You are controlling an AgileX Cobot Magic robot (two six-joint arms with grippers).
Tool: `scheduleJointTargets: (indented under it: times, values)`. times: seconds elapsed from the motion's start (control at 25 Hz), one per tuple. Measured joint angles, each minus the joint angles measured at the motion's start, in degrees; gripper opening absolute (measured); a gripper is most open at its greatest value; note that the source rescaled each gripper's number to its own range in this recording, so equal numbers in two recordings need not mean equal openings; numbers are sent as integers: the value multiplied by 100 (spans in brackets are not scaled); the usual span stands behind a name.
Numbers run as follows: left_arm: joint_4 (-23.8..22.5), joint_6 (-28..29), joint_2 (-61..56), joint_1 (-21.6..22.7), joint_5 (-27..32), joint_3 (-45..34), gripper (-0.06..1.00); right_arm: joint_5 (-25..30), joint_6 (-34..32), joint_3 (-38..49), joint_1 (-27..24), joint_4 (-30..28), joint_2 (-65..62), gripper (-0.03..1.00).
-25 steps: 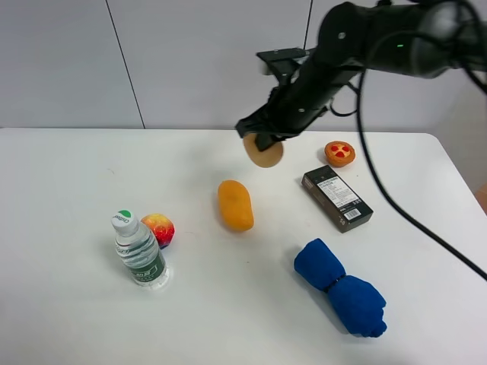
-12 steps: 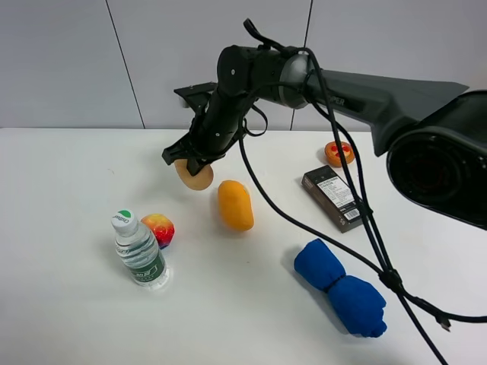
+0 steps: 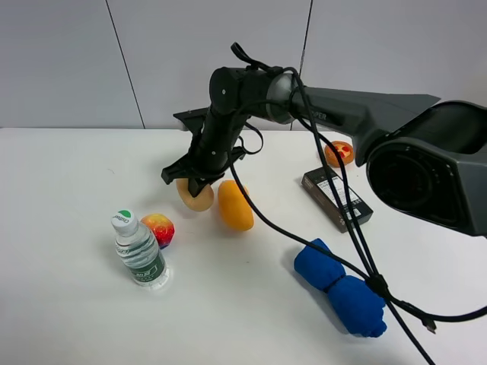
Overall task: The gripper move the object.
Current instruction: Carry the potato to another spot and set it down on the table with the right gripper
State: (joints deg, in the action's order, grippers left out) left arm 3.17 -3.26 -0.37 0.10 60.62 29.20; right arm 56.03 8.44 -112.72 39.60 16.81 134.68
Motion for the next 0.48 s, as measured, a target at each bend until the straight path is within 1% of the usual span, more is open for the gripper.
scheduleJointTargets:
  times: [0.04, 0.08, 0.16, 0.24, 0.28, 0.36, 0.48]
  values:
    - [0, 0, 0, 0, 0, 0, 100, 0, 0, 0, 13, 13, 18, 5]
    - [0, 0, 0, 0, 0, 0, 100, 0, 0, 0, 29, 22, 29, 12]
    - [0, 0, 0, 0, 0, 0, 100, 0, 0, 0, 48, 34, 57, 32]
    - [0, 0, 0, 0, 0, 0, 100, -20, -59, 0, 48, 46, 80, 58]
    - [0, 0, 0, 0, 0, 0, 100, -39, -148, 0, 48, 39, 83, 69]
    - [0, 0, 0, 0, 0, 0, 100, -68, -380, -6, 48, 32, 83, 79]
    - [0, 0, 0, 0, 0, 0, 100, -106, -612, -18, 48, 14, 62, 84]
